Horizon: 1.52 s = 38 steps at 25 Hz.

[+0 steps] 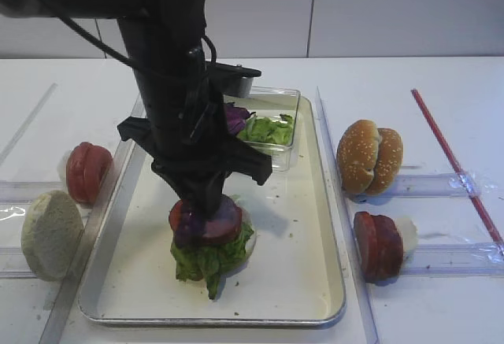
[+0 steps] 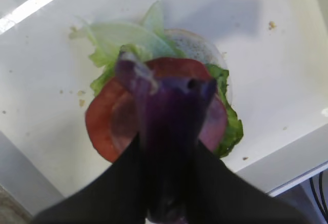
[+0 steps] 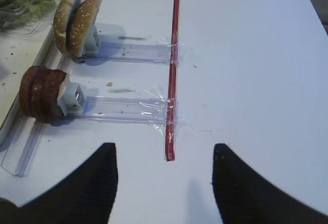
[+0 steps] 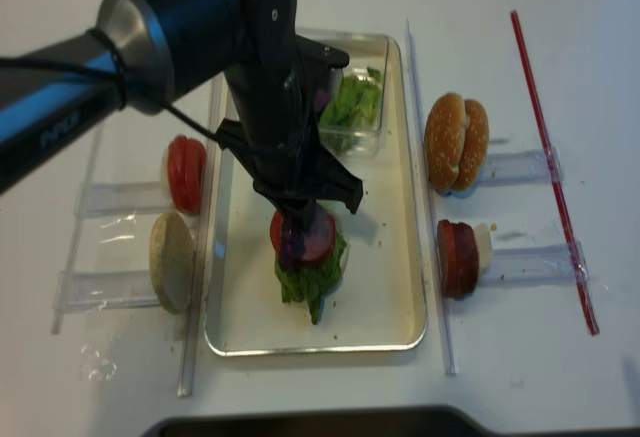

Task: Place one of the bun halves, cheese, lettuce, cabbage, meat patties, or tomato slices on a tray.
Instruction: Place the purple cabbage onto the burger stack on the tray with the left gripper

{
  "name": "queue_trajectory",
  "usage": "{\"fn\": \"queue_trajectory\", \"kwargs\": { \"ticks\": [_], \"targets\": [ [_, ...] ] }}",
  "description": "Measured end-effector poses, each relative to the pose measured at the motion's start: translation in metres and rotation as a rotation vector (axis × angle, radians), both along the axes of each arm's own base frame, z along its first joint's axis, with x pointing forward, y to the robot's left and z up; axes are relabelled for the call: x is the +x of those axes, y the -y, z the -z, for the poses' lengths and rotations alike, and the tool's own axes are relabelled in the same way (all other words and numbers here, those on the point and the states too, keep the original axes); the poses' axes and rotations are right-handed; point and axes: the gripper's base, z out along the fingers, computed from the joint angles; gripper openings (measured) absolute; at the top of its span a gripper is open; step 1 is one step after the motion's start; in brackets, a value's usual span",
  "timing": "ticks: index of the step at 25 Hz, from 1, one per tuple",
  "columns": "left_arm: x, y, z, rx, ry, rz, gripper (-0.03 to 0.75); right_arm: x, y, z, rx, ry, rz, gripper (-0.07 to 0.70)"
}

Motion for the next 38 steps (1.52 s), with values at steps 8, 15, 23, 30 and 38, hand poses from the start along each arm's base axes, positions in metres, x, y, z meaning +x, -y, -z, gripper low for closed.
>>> {"fn": "queue_trajectory", "kwargs": {
  "ticks": [8, 15, 23, 30, 38],
  "targets": [
    [0.002, 0.001, 0.007, 0.011, -0.015, 0.0, 0.239, 0.0, 0.0, 0.0, 0.0, 0.0, 0.0, 0.428],
    [0.002, 0.001, 0.007, 0.011, -0.015, 0.0, 0.338, 0.0, 0.0, 0.0, -0.004, 0.0, -0.002, 0.428],
    [0.008, 0.006, -0.009, -0.025, 0.033, 0.0, 0.465, 0.0, 0.0, 0.0, -0.004, 0.0, -0.002, 0.428],
    [0.01, 0.008, -0.015, -0.037, 0.052, 0.0, 0.48, 0.0, 0.0, 0.0, -0.002, 0.0, -0.001, 0.428],
    [0.011, 0.008, -0.014, -0.034, 0.053, 0.001, 0.48, 0.0, 0.0, 0.0, -0.001, 0.0, -0.001, 0.428]
  ]
}}
